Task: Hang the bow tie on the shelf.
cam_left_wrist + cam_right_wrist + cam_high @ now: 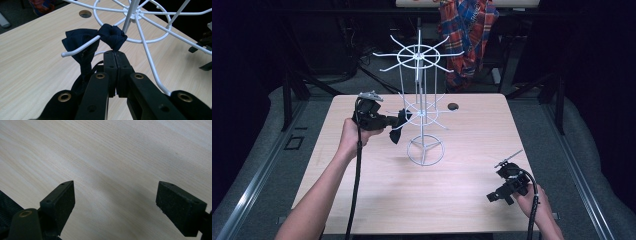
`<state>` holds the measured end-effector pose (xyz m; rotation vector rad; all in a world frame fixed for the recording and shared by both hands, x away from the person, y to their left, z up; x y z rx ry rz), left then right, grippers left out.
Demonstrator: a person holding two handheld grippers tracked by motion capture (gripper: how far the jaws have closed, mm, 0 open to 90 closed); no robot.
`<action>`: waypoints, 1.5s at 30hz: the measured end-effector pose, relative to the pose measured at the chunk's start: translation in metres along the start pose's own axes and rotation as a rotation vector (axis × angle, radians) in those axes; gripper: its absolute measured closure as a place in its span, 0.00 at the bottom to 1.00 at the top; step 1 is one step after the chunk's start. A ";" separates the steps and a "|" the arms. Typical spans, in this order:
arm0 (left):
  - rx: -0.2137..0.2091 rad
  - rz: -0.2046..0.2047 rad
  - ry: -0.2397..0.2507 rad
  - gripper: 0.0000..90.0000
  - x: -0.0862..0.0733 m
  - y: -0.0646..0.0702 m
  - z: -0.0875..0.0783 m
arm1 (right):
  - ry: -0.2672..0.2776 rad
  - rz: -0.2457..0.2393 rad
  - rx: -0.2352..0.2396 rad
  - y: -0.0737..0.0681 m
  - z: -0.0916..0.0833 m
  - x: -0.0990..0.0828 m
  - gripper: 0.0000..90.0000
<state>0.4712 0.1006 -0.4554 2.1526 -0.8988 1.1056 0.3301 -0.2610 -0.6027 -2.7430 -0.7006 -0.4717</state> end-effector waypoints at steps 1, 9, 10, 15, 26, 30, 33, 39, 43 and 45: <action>0.002 -0.002 0.002 0.99 0.000 0.000 0.000 | 0.003 0.002 0.001 0.000 0.000 0.000 0.17; -0.006 -0.009 -0.009 0.94 -0.001 -0.001 0.001 | -0.002 -0.003 -0.004 0.000 0.000 0.000 0.17; -0.007 -0.011 -0.010 0.93 -0.001 -0.001 0.001 | -0.007 -0.005 0.007 0.000 0.000 0.000 0.17; -0.009 -0.018 -0.009 0.90 -0.002 -0.002 0.001 | -0.008 -0.005 0.007 0.000 0.000 0.000 0.17; -0.006 -0.023 0.010 0.82 -0.001 -0.005 -0.006 | -0.011 -0.014 0.000 0.001 0.000 0.000 0.17; 0.005 -0.028 0.017 0.75 0.000 -0.008 -0.009 | -0.011 -0.014 0.001 0.001 0.000 -0.001 0.17; 0.018 -0.032 0.018 0.68 0.000 -0.010 -0.012 | -0.005 -0.008 0.003 0.001 0.000 0.000 0.17; 0.032 -0.051 0.027 0.54 -0.001 -0.016 -0.024 | 0.001 -0.002 0.006 0.000 0.001 0.000 0.17; 0.046 -0.053 0.035 0.44 -0.002 -0.021 -0.034 | 0.000 -0.002 0.004 0.001 0.001 0.000 0.17; 0.063 -0.054 0.044 0.39 -0.002 -0.024 -0.040 | -0.004 -0.013 0.001 0.001 0.000 0.000 0.17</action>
Point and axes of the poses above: each handheld gripper's, and its own axes: z roughly forward along the jaws, x roughly out of its top, y roughly to its right, the point moved 8 cm from there along z, roughly forward along the jaws, and after that the axes turned 9 degrees about y, right-handed, at the moved point
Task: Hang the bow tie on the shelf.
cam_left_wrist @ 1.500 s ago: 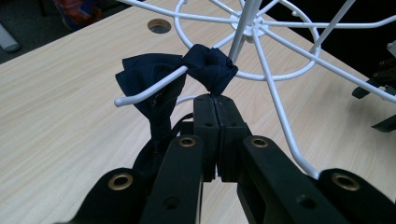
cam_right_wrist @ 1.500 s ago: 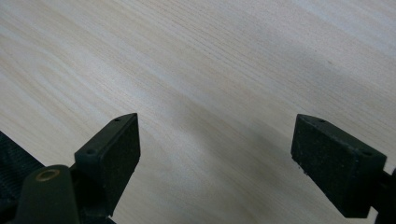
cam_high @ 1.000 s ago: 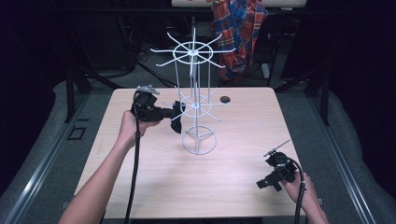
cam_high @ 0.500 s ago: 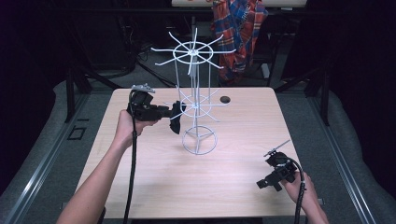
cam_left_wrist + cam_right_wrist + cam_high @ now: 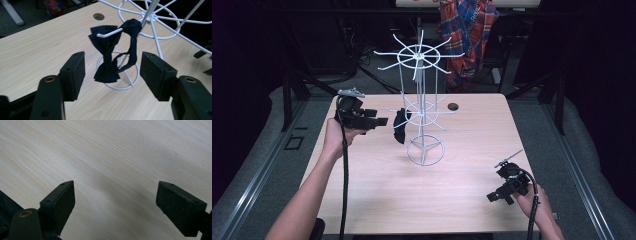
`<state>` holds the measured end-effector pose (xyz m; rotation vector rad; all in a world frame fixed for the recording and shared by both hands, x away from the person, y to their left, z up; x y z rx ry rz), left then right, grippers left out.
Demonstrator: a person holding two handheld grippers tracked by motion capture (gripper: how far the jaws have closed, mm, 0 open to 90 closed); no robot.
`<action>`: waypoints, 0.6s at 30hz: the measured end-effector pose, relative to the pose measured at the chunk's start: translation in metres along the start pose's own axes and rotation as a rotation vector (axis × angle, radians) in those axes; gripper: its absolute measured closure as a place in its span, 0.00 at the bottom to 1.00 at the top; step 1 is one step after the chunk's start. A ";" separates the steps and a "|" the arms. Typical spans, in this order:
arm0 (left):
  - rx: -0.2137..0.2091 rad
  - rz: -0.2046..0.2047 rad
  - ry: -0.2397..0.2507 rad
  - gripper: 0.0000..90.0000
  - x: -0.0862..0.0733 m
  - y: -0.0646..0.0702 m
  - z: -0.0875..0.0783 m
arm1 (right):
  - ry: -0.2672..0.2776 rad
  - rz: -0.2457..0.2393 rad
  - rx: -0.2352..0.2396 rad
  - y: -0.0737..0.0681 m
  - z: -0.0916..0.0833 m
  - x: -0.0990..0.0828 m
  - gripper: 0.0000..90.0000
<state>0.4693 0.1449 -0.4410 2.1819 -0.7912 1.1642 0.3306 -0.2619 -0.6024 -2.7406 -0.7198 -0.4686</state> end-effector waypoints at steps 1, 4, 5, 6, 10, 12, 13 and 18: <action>0.012 -0.002 0.007 0.39 0.000 -0.002 -0.004 | -0.003 -0.007 -0.003 0.001 -0.001 0.000 0.17; 0.033 0.003 0.014 0.34 -0.001 -0.005 -0.014 | 0.000 0.001 0.000 0.000 -0.001 0.000 0.17; 0.050 0.007 0.008 0.33 -0.003 -0.006 -0.019 | 0.000 0.001 0.000 0.000 -0.001 0.000 0.17; 0.057 0.012 0.009 0.30 -0.005 -0.007 -0.022 | -0.006 -0.007 -0.002 0.001 -0.001 -0.001 0.17; 0.083 0.018 0.002 0.23 -0.010 -0.008 -0.031 | 0.002 0.006 0.001 -0.001 -0.001 0.000 0.17; 0.103 0.023 -0.004 0.19 -0.014 -0.009 -0.037 | 0.001 0.005 0.003 -0.002 -0.001 0.000 0.17; 0.117 0.028 -0.012 0.18 -0.017 -0.010 -0.040 | 0.001 0.008 0.003 -0.002 -0.001 0.000 0.17; 0.152 0.032 -0.027 0.14 -0.031 -0.010 -0.050 | -0.004 0.006 0.005 -0.002 -0.001 0.000 0.17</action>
Point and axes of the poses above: each handheld gripper's, and its own axes: z roughly forward along the jaws, x roughly out of its top, y roughly to its right, the point moved 8 cm from there along z, roughly forward along the jaws, and after that the axes turned 9 degrees about y, right-handed, at the moved point
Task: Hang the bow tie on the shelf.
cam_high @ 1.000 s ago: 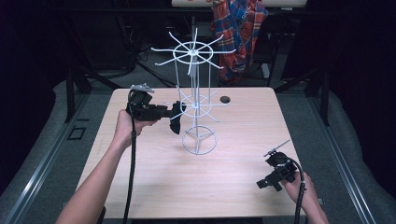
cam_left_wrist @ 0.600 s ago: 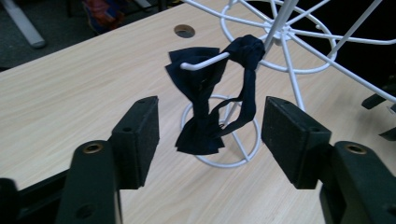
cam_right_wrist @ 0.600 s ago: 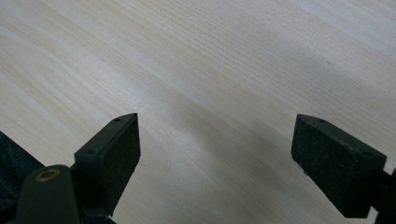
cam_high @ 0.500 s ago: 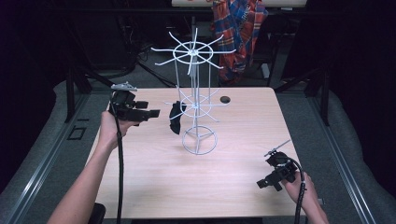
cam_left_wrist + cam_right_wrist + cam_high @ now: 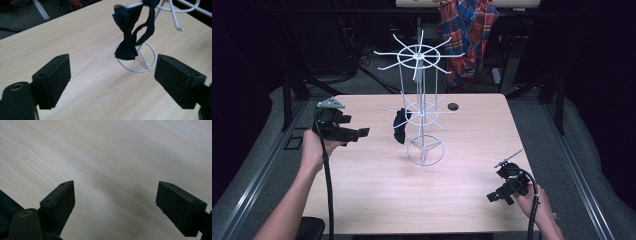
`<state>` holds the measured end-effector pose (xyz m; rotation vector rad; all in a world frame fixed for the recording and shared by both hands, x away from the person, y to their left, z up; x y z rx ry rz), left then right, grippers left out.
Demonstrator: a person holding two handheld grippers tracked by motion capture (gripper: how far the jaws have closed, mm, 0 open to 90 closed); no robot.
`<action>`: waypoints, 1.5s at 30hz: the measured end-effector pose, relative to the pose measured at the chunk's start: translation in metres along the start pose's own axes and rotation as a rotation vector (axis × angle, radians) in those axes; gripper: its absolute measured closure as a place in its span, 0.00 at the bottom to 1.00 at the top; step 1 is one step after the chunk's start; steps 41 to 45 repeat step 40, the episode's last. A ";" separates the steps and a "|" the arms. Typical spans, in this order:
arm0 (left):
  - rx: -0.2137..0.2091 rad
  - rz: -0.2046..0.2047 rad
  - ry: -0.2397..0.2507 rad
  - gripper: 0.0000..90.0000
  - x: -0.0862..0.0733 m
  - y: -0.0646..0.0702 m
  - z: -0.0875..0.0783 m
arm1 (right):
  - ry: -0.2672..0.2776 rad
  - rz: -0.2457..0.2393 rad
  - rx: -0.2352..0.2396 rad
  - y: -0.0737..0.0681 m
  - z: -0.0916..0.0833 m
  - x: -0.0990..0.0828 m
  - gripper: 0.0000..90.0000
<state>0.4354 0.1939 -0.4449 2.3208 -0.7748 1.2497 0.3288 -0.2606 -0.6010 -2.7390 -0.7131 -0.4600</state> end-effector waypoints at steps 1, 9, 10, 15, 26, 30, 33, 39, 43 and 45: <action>0.008 0.000 -0.004 0.13 -0.003 0.000 -0.002 | -0.001 0.000 -0.001 0.000 0.000 0.000 0.17; 0.058 0.000 -0.072 0.04 -0.041 0.001 -0.003 | 0.017 0.002 -0.005 -0.001 0.002 0.001 0.17; 0.058 0.000 -0.072 0.04 -0.041 0.001 -0.003 | 0.017 0.002 -0.005 -0.001 0.002 0.001 0.17; 0.067 -0.021 -0.105 0.01 -0.060 0.000 0.000 | -0.006 -0.002 -0.002 -0.001 0.001 0.000 0.17; 0.045 -0.040 -0.162 0.00 -0.089 0.004 0.010 | 0.019 0.006 -0.007 0.000 0.002 0.001 0.17; -0.087 -0.157 -0.132 0.00 -0.100 0.008 0.016 | 0.002 -0.011 -0.010 0.001 0.001 0.000 0.17; -0.060 -0.141 -0.201 0.00 -0.119 0.006 0.024 | 0.005 0.000 -0.012 0.009 -0.004 -0.002 0.17; -0.035 -0.108 -0.256 0.00 -0.129 0.005 0.037 | 0.023 0.011 -0.014 0.006 -0.002 0.000 0.17; -0.027 -0.102 -0.257 0.00 -0.129 0.004 0.038 | 0.026 0.004 0.015 0.004 0.001 0.000 0.17; -0.027 -0.102 -0.257 0.00 -0.129 0.004 0.038 | 0.026 0.004 0.015 0.004 0.001 0.000 0.17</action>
Point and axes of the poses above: each handheld gripper's, and its own axes: z roughly forward along the jaws, x roughly out of its top, y roughly to its right, the point moved 8 cm from there along z, roughly forward along the jaws, and after that the axes turned 9 degrees about y, right-handed, at the moved point
